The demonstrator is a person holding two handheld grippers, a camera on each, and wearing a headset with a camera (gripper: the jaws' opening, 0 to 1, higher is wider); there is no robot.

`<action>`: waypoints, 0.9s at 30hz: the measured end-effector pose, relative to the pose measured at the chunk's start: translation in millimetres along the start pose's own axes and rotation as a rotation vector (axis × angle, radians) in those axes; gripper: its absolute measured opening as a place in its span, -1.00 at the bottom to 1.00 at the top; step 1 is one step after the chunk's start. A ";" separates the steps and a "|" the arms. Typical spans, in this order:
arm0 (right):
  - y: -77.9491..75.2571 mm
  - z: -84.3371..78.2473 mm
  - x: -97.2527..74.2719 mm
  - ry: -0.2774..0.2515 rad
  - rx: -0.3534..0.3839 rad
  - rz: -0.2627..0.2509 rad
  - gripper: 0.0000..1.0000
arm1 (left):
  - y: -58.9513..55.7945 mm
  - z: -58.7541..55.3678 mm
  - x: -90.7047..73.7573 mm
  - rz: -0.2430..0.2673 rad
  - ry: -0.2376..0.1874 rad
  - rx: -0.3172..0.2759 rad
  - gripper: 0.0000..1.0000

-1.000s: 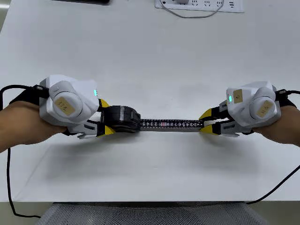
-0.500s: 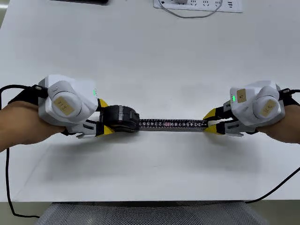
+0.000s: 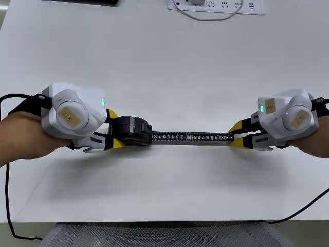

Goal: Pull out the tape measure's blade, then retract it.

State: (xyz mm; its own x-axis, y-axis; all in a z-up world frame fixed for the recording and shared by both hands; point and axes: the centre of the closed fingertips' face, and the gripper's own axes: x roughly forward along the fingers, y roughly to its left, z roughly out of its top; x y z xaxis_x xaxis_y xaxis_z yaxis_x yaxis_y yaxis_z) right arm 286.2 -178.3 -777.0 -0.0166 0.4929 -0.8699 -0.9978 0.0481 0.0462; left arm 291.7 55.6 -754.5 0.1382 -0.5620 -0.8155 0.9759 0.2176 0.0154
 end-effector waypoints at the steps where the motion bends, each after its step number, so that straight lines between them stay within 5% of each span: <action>1: 0.2 -0.7 -0.4 0.001 0.002 0.000 -0.83 | 0.0 0.0 0.0 0.000 0.000 -0.001 -0.49; 27: -0.7 -17.4 -11.2 0.037 0.017 -0.006 -0.83 | -0.3 0.3 -0.3 -0.001 0.000 0.003 -0.49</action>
State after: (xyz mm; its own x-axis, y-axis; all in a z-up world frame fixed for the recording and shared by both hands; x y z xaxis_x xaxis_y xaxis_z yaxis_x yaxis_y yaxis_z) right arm 286.0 -198.9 -775.8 -0.0137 0.4602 -0.8877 -0.9966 0.0658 0.0494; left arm 291.4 55.4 -754.1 0.1374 -0.5623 -0.8155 0.9766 0.2144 0.0168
